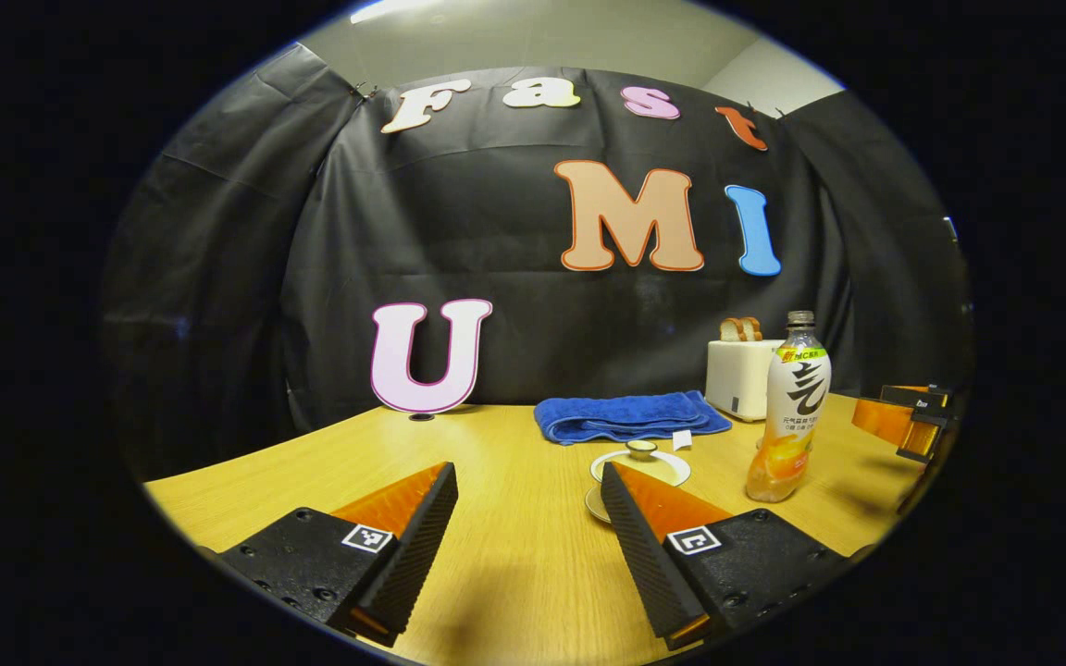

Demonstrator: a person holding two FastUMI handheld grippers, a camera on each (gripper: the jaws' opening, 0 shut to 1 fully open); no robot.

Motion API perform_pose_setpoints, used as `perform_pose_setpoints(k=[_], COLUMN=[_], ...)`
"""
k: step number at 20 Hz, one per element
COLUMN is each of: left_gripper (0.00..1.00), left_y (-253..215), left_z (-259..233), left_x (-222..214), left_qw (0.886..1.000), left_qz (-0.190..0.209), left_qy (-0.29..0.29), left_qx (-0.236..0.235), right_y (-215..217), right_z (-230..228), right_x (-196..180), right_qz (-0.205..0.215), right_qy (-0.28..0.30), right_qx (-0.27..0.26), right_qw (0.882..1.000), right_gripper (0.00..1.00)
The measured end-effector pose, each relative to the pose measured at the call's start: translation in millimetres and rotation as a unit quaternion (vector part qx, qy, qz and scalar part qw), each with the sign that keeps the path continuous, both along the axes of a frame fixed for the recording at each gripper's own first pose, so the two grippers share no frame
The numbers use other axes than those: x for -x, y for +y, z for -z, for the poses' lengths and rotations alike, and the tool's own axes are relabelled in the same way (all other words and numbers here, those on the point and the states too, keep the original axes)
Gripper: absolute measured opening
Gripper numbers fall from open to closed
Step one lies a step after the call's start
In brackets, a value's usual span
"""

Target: Open the teacup lid with one hand, grasp the water bottle and pour water into the teacup with the other hand; after pouring, place the water bottle on the coaster and then close the teacup lid.

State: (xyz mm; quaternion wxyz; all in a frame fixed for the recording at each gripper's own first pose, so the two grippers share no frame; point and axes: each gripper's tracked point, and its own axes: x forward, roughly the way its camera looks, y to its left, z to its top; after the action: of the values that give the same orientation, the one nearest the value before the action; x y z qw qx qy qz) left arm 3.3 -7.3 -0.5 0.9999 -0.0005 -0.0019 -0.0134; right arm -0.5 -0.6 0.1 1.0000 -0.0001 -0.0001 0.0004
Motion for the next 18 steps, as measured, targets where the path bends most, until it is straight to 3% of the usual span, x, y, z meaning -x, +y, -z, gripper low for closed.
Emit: perform_pose_setpoints(k=[2, 5, 11, 12, 17, 18], left_gripper=[0.91, 0.92, 0.91, 0.91, 0.91, 0.91], left_y=[-6.7, -15.5, -37.9, -45.4, -66.9, -70.5], left_z=[0.2, 0.1, 0.5, -0.2, 1.2, 0.8], left_x=[-3.0, -11.0, -28.2, -31.4, -50.6, -55.1], left_qw=[1.000, 1.000, 0.997, 0.996, 0.991, 0.990], left_qz=[0.015, 0.031, 0.074, 0.090, 0.134, 0.141], left_qy=[-0.001, -0.001, -0.001, -0.001, 0.000, 0.001], left_qx=[0.000, 0.000, 0.000, 0.000, 0.001, 0.001], right_y=[0.1, -0.1, -0.2, -0.3, -0.3, -0.5], right_z=[0.0, -0.5, -0.4, -0.1, 0.1, -0.1], right_x=[0.1, 0.0, 0.1, 0.0, -0.1, -0.4], right_qz=[0.000, 0.000, 0.000, 0.000, 0.000, 0.000], right_qy=[0.000, 0.000, 0.000, 0.000, 0.000, 0.000], right_qx=[0.000, 0.000, 0.000, 0.000, 0.000, 0.000], right_qw=[1.000, 1.000, 1.000, 1.000, 1.000, 1.000], right_gripper=[1.00, 0.96, 0.96, 1.00, 0.96, 1.00])
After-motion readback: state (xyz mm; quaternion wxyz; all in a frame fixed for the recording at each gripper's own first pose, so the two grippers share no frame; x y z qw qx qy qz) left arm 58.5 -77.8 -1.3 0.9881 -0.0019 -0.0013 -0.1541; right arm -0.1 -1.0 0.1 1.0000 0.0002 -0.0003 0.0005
